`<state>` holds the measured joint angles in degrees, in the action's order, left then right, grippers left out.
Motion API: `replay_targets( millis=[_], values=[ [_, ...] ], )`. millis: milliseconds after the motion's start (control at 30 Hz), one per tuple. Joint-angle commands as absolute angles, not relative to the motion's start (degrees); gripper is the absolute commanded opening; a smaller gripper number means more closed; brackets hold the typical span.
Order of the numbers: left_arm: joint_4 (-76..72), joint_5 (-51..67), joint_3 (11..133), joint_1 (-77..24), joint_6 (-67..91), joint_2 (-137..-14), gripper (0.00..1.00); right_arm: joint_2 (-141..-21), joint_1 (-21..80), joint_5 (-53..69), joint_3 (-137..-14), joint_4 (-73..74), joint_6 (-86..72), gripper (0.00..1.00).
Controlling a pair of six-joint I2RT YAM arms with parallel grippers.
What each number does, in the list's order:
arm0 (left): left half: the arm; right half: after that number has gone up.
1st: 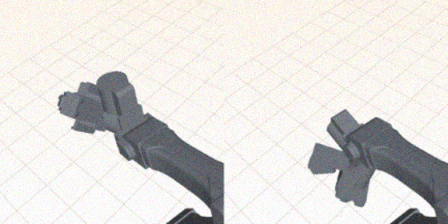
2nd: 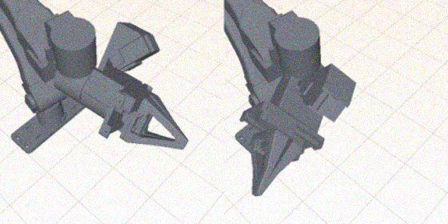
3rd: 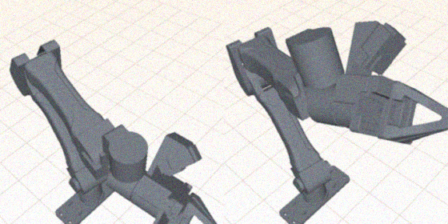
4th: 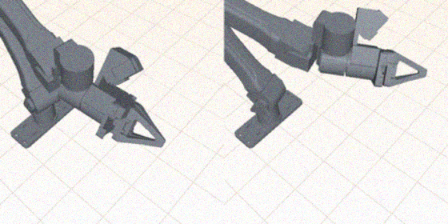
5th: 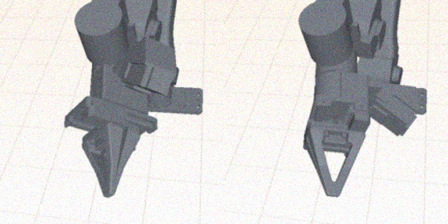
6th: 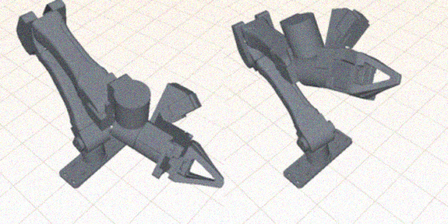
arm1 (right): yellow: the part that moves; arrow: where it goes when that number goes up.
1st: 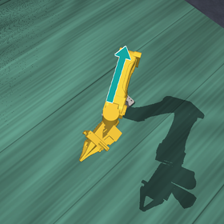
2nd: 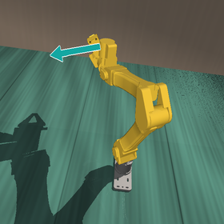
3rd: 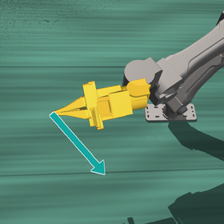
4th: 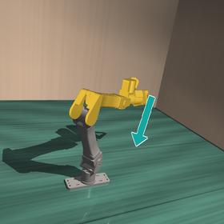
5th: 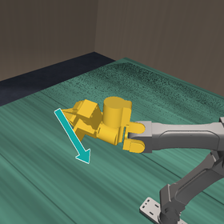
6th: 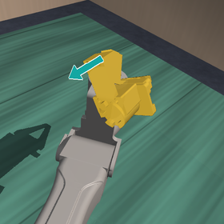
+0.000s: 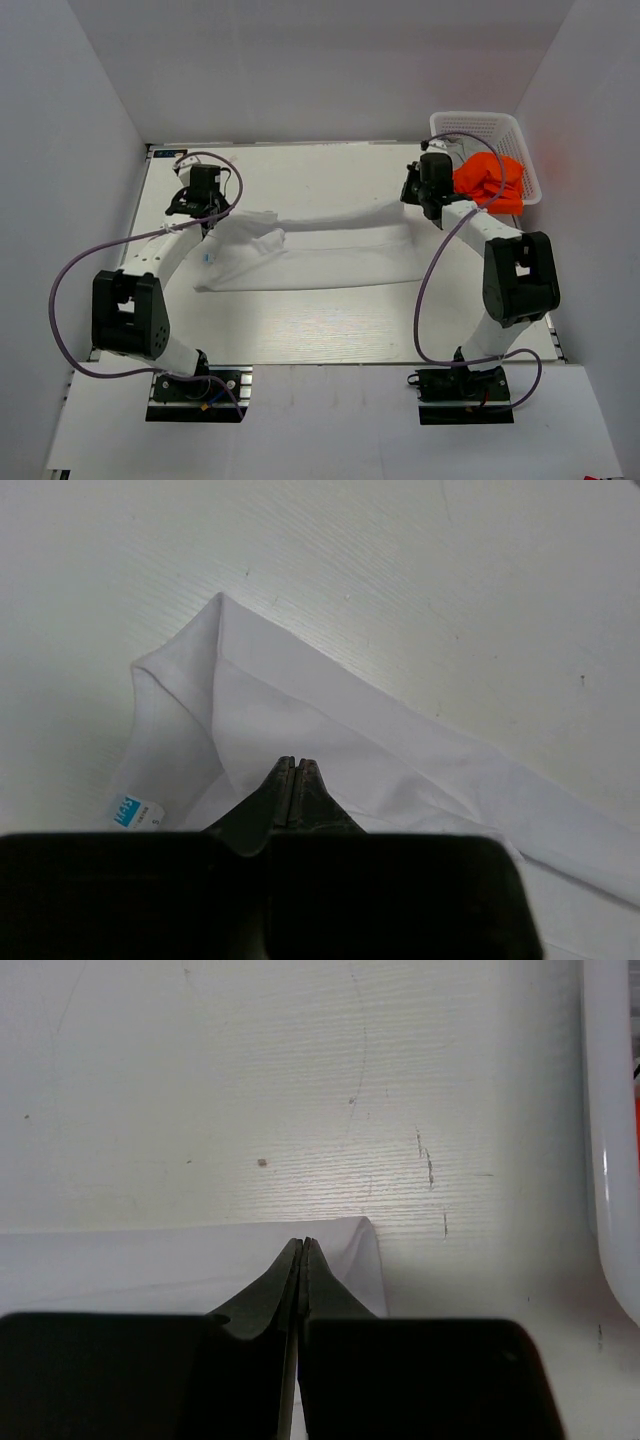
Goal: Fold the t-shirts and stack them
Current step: Fold the other side of the tshirt into a rectangle
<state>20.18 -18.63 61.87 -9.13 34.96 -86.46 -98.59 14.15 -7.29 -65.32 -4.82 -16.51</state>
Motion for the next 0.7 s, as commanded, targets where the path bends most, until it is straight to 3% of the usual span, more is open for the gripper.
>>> replay_targets(
  millis=[0,533,600,633,667],
  values=[
    [20.0,-20.4,61.1,-9.0,34.6,-81.5,0.00,-94.8,13.9,-8.3,-66.2,-4.3,-15.6,0.00],
    [20.9,-13.0,40.2,-9.0,40.6,-76.3,0.00,-95.1,13.6,-7.5,-54.8,-1.2,-21.6,0.00],
    [25.8,-12.5,41.1,-9.0,42.0,-75.8,0.19,-95.3,13.6,-7.6,-54.3,-0.1,-22.2,0.13],
    [27.5,-12.5,41.8,-9.0,42.6,-75.8,0.46,-95.0,13.6,-7.9,-54.3,-0.3,-22.6,0.18],
    [29.0,-12.5,43.8,-9.0,42.6,-75.8,0.55,-94.9,13.5,-7.8,-54.6,2.5,-22.7,0.38]
  ],
)
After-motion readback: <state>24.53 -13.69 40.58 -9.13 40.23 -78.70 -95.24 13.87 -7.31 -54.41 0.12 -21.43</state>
